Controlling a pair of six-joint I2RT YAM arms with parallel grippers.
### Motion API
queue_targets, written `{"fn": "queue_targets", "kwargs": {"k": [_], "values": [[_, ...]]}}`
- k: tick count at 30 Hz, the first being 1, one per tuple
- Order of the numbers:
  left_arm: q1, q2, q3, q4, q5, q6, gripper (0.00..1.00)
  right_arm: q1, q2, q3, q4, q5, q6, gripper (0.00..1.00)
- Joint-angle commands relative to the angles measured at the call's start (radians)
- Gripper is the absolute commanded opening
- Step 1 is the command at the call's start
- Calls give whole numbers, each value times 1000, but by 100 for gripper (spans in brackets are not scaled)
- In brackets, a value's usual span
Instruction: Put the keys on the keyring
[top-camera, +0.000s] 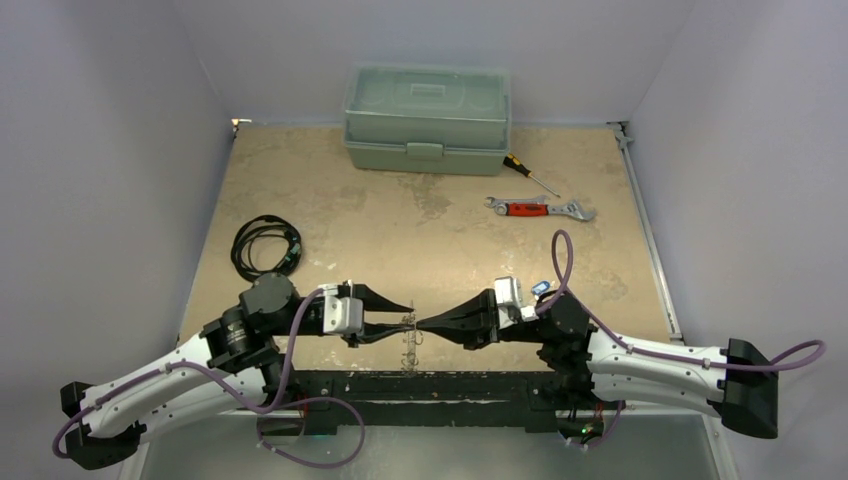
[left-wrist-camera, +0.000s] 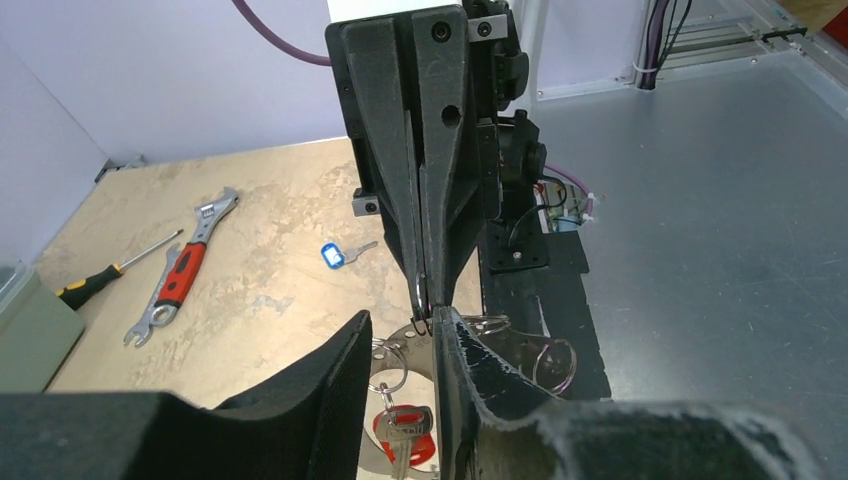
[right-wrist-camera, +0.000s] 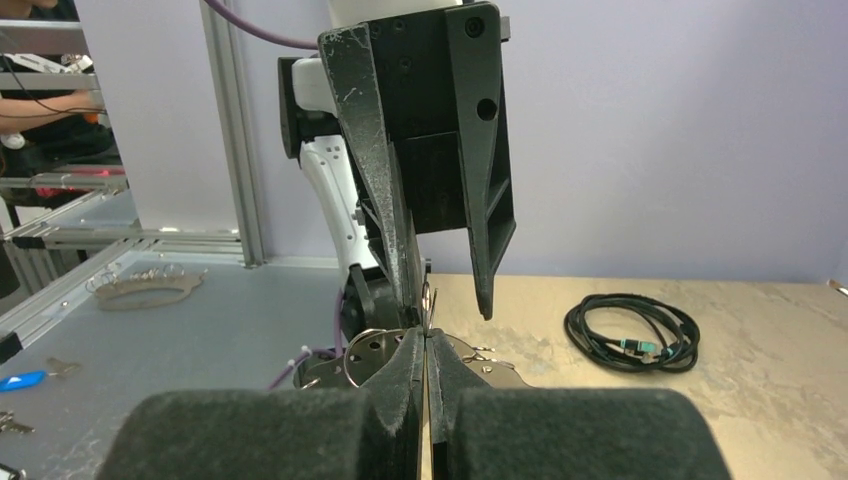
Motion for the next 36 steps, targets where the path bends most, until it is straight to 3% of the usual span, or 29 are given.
{"fn": "queue_targets", "kwargs": {"k": [1, 4, 7, 12, 13, 14, 15, 17, 20, 22, 29, 36], "values": [[4, 5, 28, 28, -5, 1, 26, -1, -8, 5, 35, 18, -19, 0], [4, 20, 33, 13, 1, 10, 18, -1, -4, 10, 46, 13, -20, 0], [4, 38, 41, 4, 22, 14, 0, -1, 2, 11, 60, 10, -21, 0], [4, 68, 54, -25, -54, 26, 0, -1, 14, 17, 40, 43, -10, 4], [4, 76, 59, -33, -85, 29, 0, -1, 10, 21, 15, 54, -7, 15], [4, 89, 69, -43, -112, 29, 0, -1, -1, 23, -14, 70, -7, 35], [4, 105, 84, -58, -130, 32, 0, -1, -14, 21, -39, 86, -7, 45], [4, 145, 123, -98, -159, 42, 0, -1, -49, 12, -77, 121, -1, 60], [4, 211, 170, -147, -198, 52, 0, -1, -116, -13, -130, 174, 7, 91], [4, 254, 199, -174, -217, 50, 0, -1, -160, -33, -153, 207, 14, 98], [4, 319, 256, -195, -286, 15, 0, -1, -253, -102, -216, 332, 75, 99], [4, 364, 304, -199, -321, -64, 0, -2, -187, -111, -191, 412, 55, 99]]}}
